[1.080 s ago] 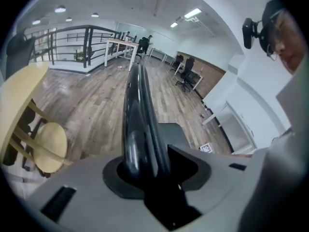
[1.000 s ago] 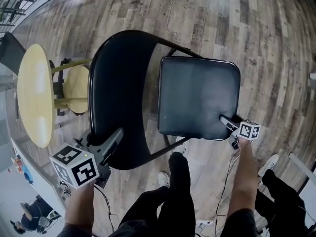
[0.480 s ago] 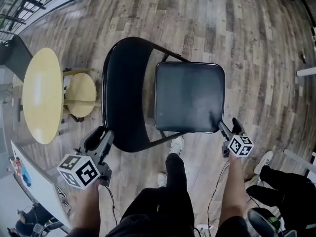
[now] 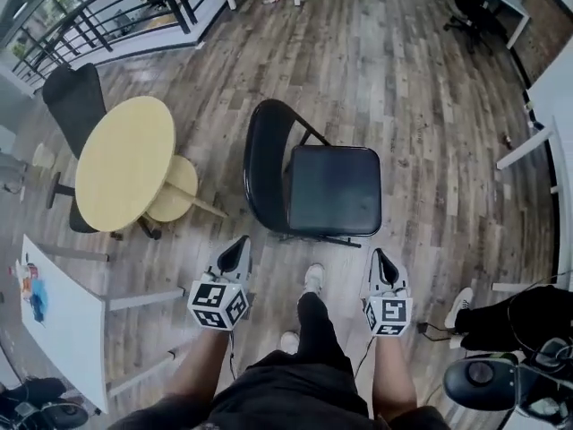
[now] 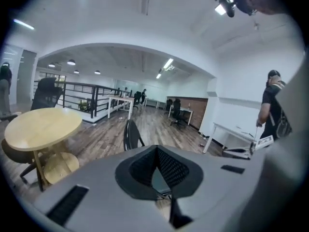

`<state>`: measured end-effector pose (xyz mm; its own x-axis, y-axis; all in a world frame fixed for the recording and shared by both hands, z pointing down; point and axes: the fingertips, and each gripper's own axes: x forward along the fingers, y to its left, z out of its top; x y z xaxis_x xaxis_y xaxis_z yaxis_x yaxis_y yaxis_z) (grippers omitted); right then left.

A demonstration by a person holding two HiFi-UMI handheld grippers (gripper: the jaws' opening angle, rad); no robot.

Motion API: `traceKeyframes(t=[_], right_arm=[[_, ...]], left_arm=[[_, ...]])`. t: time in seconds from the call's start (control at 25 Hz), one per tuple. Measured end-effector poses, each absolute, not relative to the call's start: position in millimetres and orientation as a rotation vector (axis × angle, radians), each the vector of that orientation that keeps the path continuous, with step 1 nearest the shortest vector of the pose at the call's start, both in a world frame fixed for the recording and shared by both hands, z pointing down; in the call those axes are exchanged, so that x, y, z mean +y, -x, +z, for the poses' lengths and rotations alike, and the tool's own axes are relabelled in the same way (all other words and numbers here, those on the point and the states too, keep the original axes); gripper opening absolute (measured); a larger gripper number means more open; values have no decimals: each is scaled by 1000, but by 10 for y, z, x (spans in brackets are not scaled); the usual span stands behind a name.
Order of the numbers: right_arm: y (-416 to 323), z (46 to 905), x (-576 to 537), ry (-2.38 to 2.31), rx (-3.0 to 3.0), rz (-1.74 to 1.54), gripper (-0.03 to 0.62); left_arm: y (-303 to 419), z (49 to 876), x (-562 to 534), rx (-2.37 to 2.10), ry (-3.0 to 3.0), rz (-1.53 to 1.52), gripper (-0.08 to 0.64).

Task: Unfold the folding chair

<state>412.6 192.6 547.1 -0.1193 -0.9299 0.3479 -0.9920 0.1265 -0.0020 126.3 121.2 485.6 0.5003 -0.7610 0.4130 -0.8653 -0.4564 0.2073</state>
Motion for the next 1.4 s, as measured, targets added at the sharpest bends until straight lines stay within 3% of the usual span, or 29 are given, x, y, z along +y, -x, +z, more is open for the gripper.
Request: traceKeyframes(t=[0.36, 1.16, 1.4], right_arm=[[-3316, 3781, 3513, -1941, -2191, -6, 14], [-2779, 2794, 4770, -1836, -2329, -57, 14], [-3471, 2987, 4767, -1854, -2378, -136, 14]], left_arm=[[-1101, 3983, 2980, -1306, -2447, 276, 5], [-1196, 3043, 4489, -1386, -2464, 227, 6], [-1963, 3206, 4537, -1433, -2524, 207, 6]])
